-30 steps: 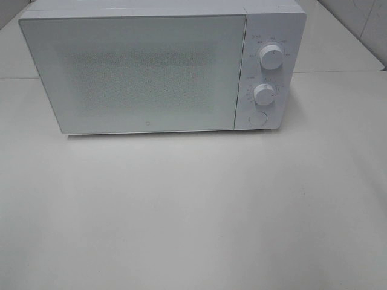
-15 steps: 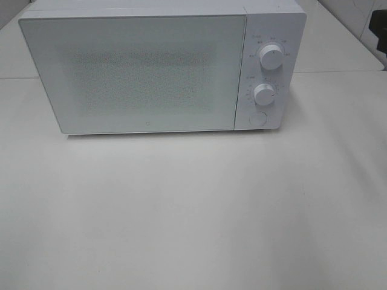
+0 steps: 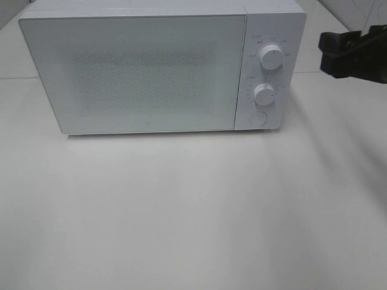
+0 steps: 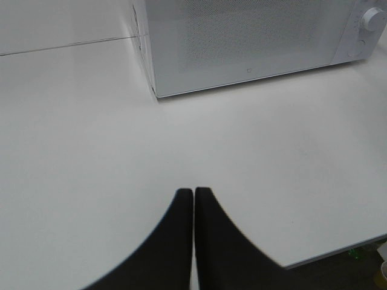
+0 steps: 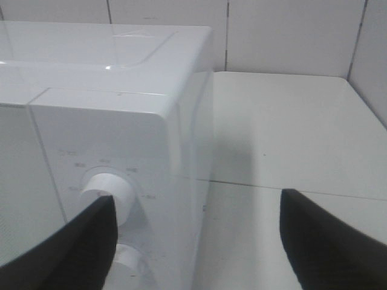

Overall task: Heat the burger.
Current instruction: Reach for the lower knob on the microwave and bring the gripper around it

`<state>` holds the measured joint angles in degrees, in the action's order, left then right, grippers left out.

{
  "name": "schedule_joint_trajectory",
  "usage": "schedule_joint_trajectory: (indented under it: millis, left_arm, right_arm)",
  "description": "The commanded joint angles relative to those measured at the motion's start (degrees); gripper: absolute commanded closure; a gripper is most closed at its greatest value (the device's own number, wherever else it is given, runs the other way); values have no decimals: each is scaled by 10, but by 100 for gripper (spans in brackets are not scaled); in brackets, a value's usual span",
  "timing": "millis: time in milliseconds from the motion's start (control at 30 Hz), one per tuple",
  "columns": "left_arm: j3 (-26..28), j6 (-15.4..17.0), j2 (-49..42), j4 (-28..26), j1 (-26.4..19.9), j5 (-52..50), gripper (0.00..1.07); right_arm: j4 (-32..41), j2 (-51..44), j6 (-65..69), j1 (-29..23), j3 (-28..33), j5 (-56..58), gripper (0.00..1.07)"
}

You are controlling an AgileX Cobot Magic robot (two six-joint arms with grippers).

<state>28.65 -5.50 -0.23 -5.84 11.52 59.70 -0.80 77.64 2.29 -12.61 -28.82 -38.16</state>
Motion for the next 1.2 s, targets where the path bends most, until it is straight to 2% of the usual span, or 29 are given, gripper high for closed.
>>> schedule_joint_trajectory:
  millis: [33, 133, 167, 233, 300, 500, 700, 867, 1200]
  left_arm:
    - [-1, -1, -10, -2, 0, -5, 106]
    - [-1, -1, -10, -2, 0, -5, 106]
    - [-1, -1, -10, -2, 0, -5, 106]
    - [-1, -1, -10, -2, 0, -5, 106]
    - [-1, -1, -10, -2, 0, -5, 106]
    - [-1, -1, -10, -2, 0, -5, 106]
    - [-1, -1, -10, -2, 0, -5, 106]
    - [-1, -1, -10, -2, 0, -5, 106]
    - [-1, -1, -10, -2, 0, -5, 106]
  right_arm:
    - [62, 28, -29, -46, -1, -32, 39]
    - [84, 34, -42, -58, -1, -32, 39]
    - [130, 48, -83, -87, -1, -33, 39]
    - [148, 56, -99, -97, -1, -34, 39]
    - [225, 84, -147, -151, -1, -64, 39]
    - [249, 136, -153, -203, -1, -135, 39]
    - [268, 179, -152, -206, -1, -182, 39]
    - [277, 236, -152, -205, -1, -274, 39]
    - [273, 276, -152, -205, -14, -304, 39]
